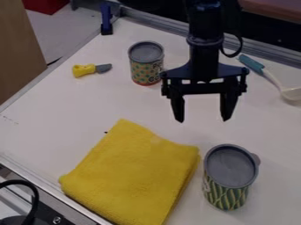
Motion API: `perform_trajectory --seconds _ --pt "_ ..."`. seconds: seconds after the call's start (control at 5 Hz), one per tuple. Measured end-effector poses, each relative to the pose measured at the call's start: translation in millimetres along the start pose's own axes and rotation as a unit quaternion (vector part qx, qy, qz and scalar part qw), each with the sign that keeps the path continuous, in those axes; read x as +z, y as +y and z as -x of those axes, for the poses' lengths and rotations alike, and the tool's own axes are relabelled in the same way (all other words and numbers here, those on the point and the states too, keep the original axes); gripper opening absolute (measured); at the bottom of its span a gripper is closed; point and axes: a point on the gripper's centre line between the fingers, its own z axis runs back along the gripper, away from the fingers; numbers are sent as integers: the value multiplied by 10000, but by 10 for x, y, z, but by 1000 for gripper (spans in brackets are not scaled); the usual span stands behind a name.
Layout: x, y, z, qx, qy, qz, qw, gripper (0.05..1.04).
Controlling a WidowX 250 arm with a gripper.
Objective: Moved the can besides the other can
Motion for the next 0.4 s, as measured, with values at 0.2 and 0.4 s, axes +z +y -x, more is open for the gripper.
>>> perform_trajectory --seconds 0.2,0.4 --pt "-29 -24 272 -391 21 -2 9992 998" --pt "-120 -10 501 -1000 56 -1 9950 997"
